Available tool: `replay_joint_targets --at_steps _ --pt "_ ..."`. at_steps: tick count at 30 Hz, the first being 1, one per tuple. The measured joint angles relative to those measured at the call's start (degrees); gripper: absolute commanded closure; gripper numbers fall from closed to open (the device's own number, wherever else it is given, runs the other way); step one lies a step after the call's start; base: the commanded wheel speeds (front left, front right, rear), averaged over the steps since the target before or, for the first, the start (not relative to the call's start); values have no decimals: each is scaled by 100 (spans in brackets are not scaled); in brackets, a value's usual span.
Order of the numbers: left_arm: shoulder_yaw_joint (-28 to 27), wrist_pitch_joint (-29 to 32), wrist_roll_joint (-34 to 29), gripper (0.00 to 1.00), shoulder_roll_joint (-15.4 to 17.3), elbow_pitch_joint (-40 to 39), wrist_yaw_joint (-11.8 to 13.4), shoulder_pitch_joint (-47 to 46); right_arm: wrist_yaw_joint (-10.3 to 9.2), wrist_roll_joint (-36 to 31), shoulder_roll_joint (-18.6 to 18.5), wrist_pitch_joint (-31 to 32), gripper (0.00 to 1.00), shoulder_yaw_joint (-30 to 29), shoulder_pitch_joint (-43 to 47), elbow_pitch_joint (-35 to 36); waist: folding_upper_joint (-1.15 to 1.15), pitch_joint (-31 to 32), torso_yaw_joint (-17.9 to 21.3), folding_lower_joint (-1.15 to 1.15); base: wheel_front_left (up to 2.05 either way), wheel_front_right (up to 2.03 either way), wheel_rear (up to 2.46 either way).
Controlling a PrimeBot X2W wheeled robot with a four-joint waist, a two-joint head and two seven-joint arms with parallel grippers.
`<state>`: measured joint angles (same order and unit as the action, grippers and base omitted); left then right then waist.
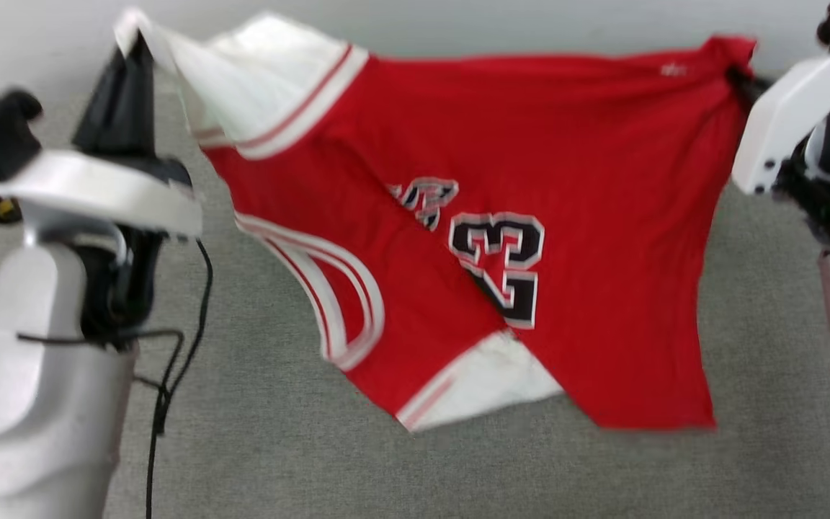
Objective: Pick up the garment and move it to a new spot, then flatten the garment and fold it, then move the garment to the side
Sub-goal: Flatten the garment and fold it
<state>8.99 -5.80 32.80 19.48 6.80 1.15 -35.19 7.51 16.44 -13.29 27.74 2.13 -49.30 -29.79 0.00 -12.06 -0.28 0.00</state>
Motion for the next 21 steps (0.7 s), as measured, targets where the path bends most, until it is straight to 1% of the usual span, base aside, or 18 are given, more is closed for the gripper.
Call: replay_joint_targets --at_steps 3,6,11,15,21 --pt "-48 70 41 100 35 291 -64 -751 0 -180 33 -202 100 -73 -493 -42 0 -184 55 0 0 0 0" --pt "-52 166 3 100 127 595 -127 -1629 0 -357 64 -426 100 -300 -1132 -69 0 -440 102 0 0 0 0" --pt "-51 372 -24 100 229 1376 -276 -3059 0 -702 153 -842 100 -553 -2194 -91 0 -929 157 -1 0 0 0" --pt "-118 464 -94 100 447 1819 -305 -4124 2 -864 290 -1090 100 -644 -2919 -188 0 -1304 223 -1 0 0 0" --pt "-90 505 -188 100 567 2477 -376 -5288 2 -989 365 -1256 100 -704 -3797 -345 0 -1844 303 -1 0 0 0"
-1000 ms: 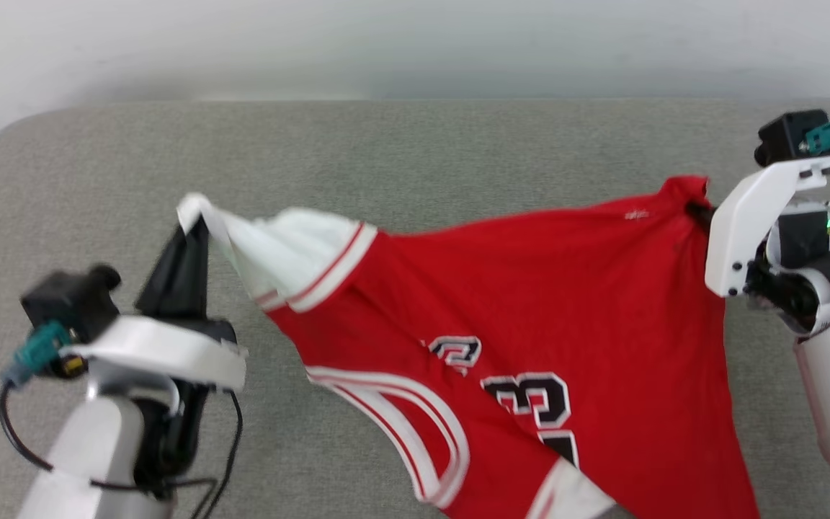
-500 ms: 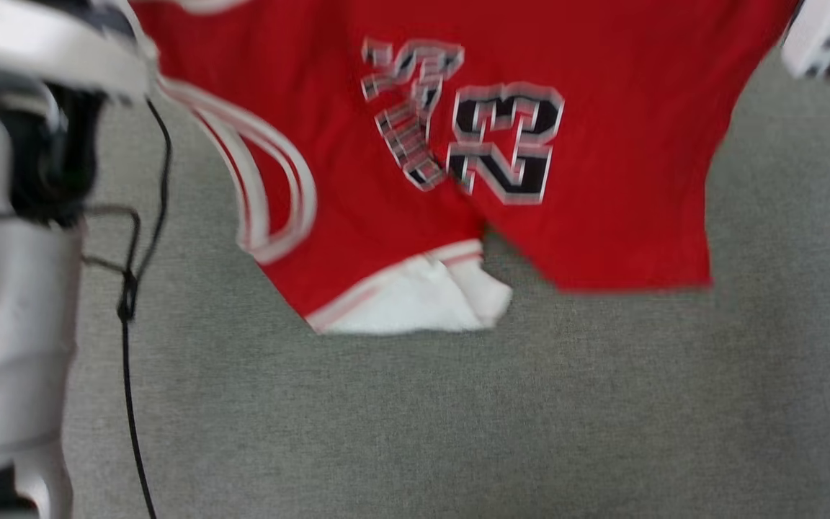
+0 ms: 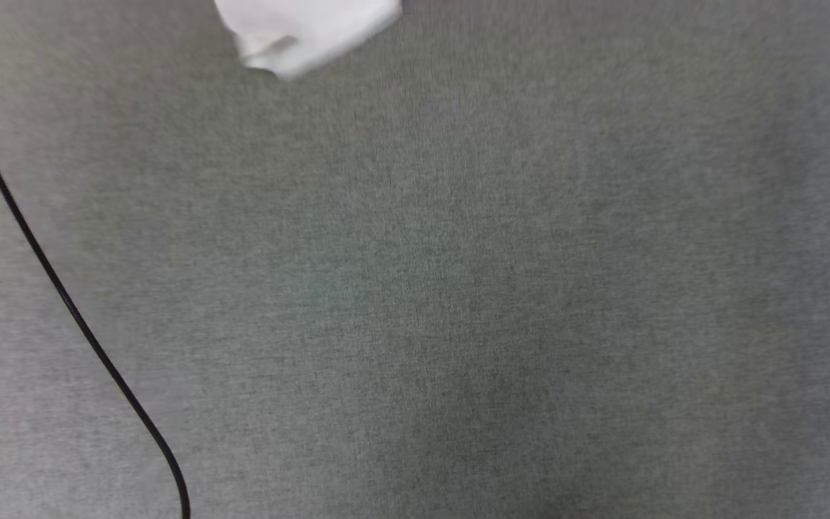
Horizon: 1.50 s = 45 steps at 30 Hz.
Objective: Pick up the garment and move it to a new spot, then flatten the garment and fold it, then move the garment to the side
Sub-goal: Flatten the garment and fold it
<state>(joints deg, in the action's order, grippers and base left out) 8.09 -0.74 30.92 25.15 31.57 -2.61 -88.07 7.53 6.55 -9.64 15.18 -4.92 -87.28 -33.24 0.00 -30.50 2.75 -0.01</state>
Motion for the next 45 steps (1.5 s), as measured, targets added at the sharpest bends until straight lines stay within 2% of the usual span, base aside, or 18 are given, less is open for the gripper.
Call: replay_joint_targets --at_steps 4,12,19,25,32,38,42,45 --pt "27 -48 -15 100 32 389 -56 -417 1 -74 21 -82 100 35 -355 -167 0 -409 15 0 0 0 0" --pt "64 -234 69 100 15 999 -219 -552 0 13 33 -315 100 134 -633 -772 0 -1051 -4 -1 0 0 0" --pt "92 -572 299 100 -71 1446 -397 -170 0 236 29 -705 100 345 -443 -1354 0 -1155 -36 0 0 0 0" --pt "271 -1057 617 100 -367 1699 -474 1082 -1 580 -57 -1124 100 690 659 -1755 0 -705 -135 0 0 0 0" --pt "658 -1360 971 100 -666 1592 -480 3030 -1 971 -115 -1479 100 1074 2359 -2070 0 167 -233 1 0 0 0" --pt "754 -1411 1138 100 -693 1357 -482 4485 0 1373 -179 -1657 100 1347 3637 -2129 0 1018 -304 1 0 0 0" --pt "515 -1416 1072 100 -633 934 -487 5416 1 1638 -236 -1752 100 1491 4386 -2005 0 1555 -330 2 0 0 0" --pt "355 -1415 955 100 -635 566 -400 6191 2 1789 -331 -1775 100 1607 4955 -1825 0 1941 -340 2 0 0 0"
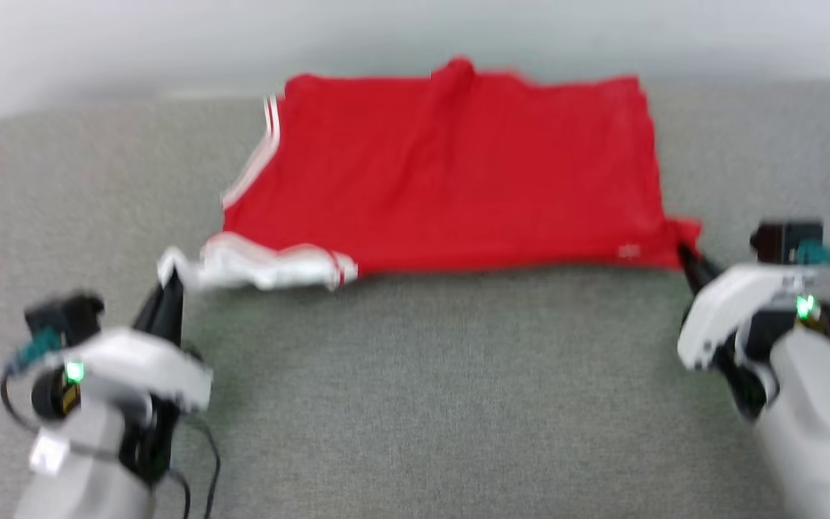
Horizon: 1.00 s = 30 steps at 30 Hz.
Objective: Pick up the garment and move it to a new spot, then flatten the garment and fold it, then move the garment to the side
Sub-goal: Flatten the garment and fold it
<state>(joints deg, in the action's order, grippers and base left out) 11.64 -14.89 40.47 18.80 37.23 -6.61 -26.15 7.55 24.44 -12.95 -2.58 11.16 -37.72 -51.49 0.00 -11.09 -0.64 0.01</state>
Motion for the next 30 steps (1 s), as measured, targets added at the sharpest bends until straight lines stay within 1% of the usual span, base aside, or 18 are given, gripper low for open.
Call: replay_joint_targets --at_steps 6,12,16,19,22,25,28,30 --pt "-101 11 -51 100 14 -766 256 1454 2 218 -146 -24 100 -44 1181 577 0 714 -6 1 0 0 0" --pt "-161 321 68 100 82 -1780 698 2672 4 221 -186 227 100 -445 2532 1527 0 1247 -50 1 0 0 0" --pt "-219 570 137 100 135 -2512 1000 3357 10 59 -62 593 100 -916 3438 2396 0 1418 -106 1 0 0 0" --pt "-252 786 176 100 203 -3038 1224 3782 10 -156 141 1013 100 -1293 4099 3138 0 1476 -144 1 0 0 0" --pt "-281 931 208 100 266 -3498 1386 4070 9 -385 364 1522 100 -1596 4628 3917 0 1484 -152 0 0 0 0" --pt "-299 1043 204 100 349 -3823 1478 4133 5 -594 568 1946 100 -1778 4857 4641 0 1441 -133 0 0 0 0" --pt "-233 1209 157 100 413 -3949 1510 4042 1 -773 638 2275 100 -1795 4869 5070 0 1360 -114 0 0 0 0" --pt "-178 1278 105 100 457 -3951 1474 3801 0 -886 693 2417 100 -1791 4816 5186 0 1287 -100 -1 0 0 0"
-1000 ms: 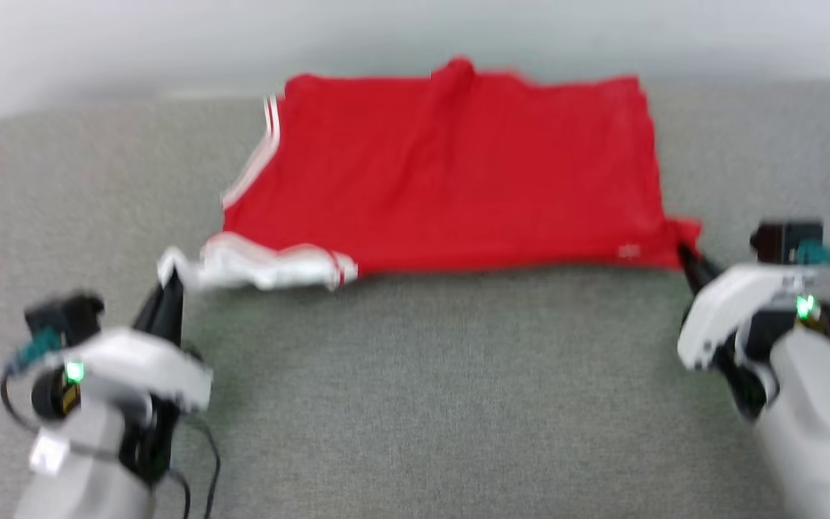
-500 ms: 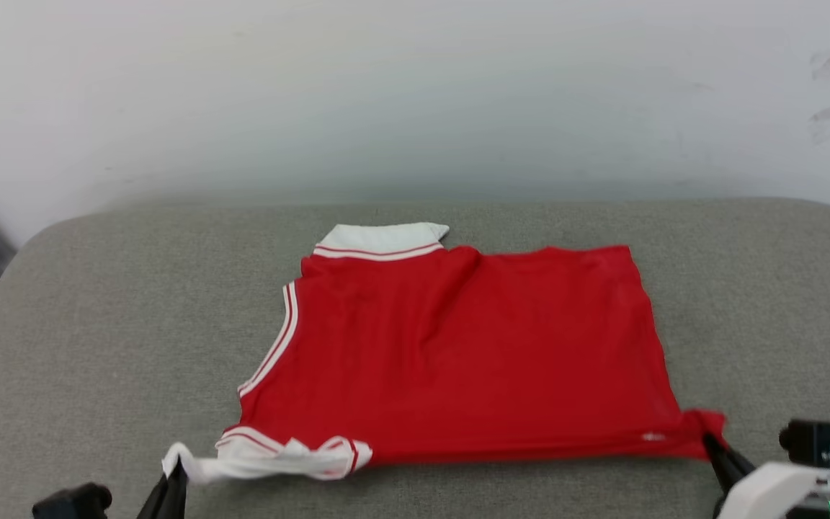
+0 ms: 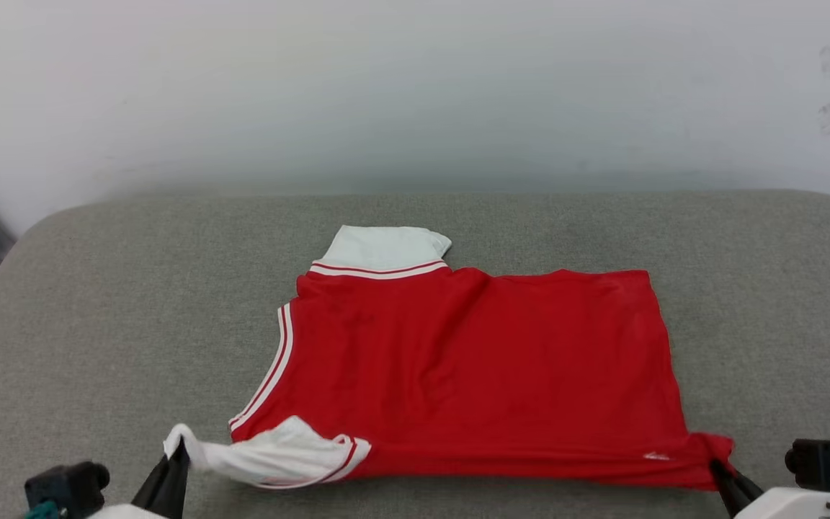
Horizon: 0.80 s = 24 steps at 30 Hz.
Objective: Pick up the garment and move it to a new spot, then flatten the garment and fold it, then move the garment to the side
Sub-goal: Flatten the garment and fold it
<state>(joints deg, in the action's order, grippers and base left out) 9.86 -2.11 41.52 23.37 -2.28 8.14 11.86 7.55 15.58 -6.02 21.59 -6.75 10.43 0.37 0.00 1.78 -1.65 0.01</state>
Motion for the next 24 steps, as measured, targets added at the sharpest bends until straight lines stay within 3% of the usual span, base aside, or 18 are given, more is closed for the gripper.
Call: replay_joint_targets --at_steps 8,22,23,24 --pt "256 102 -96 100 -2 561 -322 -1244 -3 -242 -77 259 100 303 -968 -244 0 -555 30 -2 0 0 0" --pt "591 145 69 100 -403 2258 -909 -2431 -4 -255 -354 -205 100 814 -2332 -1831 0 -1441 76 -2 0 0 0" --pt "603 146 93 100 -426 2364 -947 -2458 -4 -213 -355 -282 96 827 -2347 -1916 0 -1444 72 -2 0 0 0" --pt "612 154 152 87 -456 2439 -992 -2492 -4 -168 -356 -357 71 846 -2363 -1982 0 -1444 68 -2 0 0 0"
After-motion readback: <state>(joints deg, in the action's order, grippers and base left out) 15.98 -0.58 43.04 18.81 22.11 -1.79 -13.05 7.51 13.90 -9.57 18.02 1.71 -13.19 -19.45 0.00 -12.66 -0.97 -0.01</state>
